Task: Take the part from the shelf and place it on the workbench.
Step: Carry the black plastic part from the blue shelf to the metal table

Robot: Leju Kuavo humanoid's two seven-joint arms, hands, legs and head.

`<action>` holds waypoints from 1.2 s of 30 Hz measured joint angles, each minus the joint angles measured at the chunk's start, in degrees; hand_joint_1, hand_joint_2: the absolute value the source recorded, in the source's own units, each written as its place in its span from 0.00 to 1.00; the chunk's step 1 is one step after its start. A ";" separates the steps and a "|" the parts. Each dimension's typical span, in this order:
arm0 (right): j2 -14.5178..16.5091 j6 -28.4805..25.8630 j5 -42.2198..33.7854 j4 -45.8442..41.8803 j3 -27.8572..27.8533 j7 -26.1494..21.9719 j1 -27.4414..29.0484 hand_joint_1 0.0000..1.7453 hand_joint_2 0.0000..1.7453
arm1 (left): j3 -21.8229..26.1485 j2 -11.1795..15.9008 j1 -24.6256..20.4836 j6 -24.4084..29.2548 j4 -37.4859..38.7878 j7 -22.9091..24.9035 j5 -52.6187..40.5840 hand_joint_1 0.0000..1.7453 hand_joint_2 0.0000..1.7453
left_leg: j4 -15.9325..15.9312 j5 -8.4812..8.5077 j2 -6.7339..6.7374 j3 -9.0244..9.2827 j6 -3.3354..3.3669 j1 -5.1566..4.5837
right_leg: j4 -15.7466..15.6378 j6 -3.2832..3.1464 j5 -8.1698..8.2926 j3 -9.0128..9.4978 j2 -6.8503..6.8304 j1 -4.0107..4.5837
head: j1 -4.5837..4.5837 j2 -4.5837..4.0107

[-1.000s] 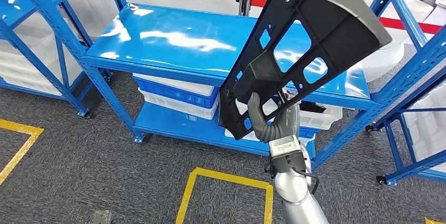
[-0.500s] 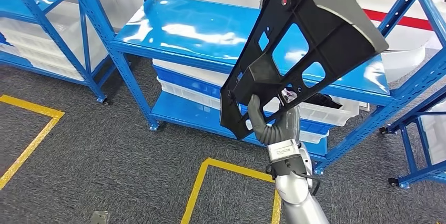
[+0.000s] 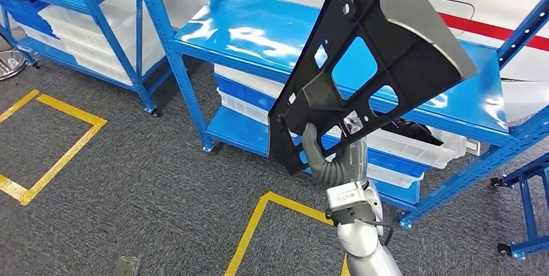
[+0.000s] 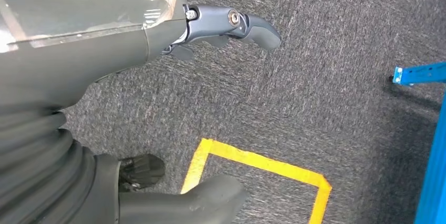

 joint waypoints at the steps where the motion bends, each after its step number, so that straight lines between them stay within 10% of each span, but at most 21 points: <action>1: -0.03 0.00 -0.07 -0.05 0.02 -0.18 -0.01 1.00 1.00 | 0.01 -0.02 -0.14 -0.39 0.00 -0.01 0.20 0.00 1.00 | -0.69 -0.22 0.05 0.19 0.52 -0.34 | 0.03 0.38 -0.01 -0.04 -0.42 0.16 | 0.06 0.00; 5: -0.15 -0.01 -0.30 -0.14 0.11 -0.46 -0.11 1.00 1.00 | 0.10 0.05 -0.28 -1.57 -0.01 -0.07 1.05 0.00 1.00 | -1.64 0.24 -1.94 -0.26 2.95 -0.76 | 1.90 1.59 -1.29 -0.89 -0.02 0.20 | 0.37 0.00; 10: -0.84 0.00 -0.82 -0.02 0.15 -0.49 -0.06 1.00 1.00 | 0.36 0.09 -0.52 -2.44 -0.01 -0.09 1.72 0.00 1.00 | -1.87 0.76 -4.98 -0.70 4.22 -1.41 | 17.21 0.68 -6.61 -8.77 3.85 -0.14 | 0.83 -0.01; 15: -1.24 0.00 -1.50 0.06 0.73 -0.93 -0.13 1.00 1.00 | 1.34 0.03 -0.24 -2.71 -0.28 -0.09 1.99 0.00 1.00 | -1.62 1.01 -8.23 -0.90 3.86 -1.84 | 2.69 1.45 0.30 -2.71 7.24 -0.18 | 0.77 -0.01; 18: -1.54 -0.20 -2.12 0.06 1.12 -1.69 -0.06 1.00 1.00 | 1.48 0.02 0.31 -2.05 -0.49 -0.08 1.23 0.00 1.00 | -1.64 1.43 -9.58 -1.57 2.96 -1.67 | 1.27 0.75 0.90 -2.25 6.99 -0.07 | 0.68 -0.01; 21: -1.67 -0.87 -2.67 0.08 1.40 -2.21 -0.18 1.00 1.00 | 1.44 0.01 0.56 -1.64 -0.44 -0.08 0.13 0.00 1.00 | 1.20 -0.45 -7.70 -3.06 2.21 -1.51 | 0.70 -0.15 1.37 -1.99 5.43 -0.53 | 0.36 -0.01; 25: -2.44 -1.86 -3.25 0.46 1.63 -2.47 0.49 1.00 1.00 | 1.30 -0.08 0.14 -1.35 -0.37 -0.03 -1.22 0.00 1.00 | 12.95 -5.48 -3.78 -8.48 1.36 -1.25 | 0.65 -0.62 1.26 -1.93 2.91 -0.10 | -0.04 -0.01; 31: -3.12 -2.30 -3.42 0.63 1.65 -2.60 0.98 1.00 1.00 | 1.21 0.05 -0.66 -1.16 -0.35 0.08 -1.64 0.00 1.00 | -1.03 0.49 0.24 -1.05 2.20 -1.91 | 0.80 -0.28 0.90 -1.89 0.06 0.66 | 0.04 -0.01; 34: -3.36 -2.62 -3.56 0.63 1.81 -2.62 1.01 1.00 1.00 | 1.17 0.10 -0.84 -1.03 -0.35 0.03 -1.70 0.00 1.00 | -1.68 0.66 -1.16 -1.03 3.27 -2.19 | 0.98 0.34 0.50 -1.93 -1.07 0.79 | 0.22 0.00; 36: -3.46 -2.99 -3.95 0.65 1.91 -2.59 0.97 1.00 1.00 | 1.18 0.15 -1.03 -0.85 -0.35 0.07 -1.69 0.00 1.00 | -2.19 1.08 -2.21 -0.80 3.97 -1.92 | 3.62 0.63 -0.97 -3.10 0.49 0.67 | 0.33 0.00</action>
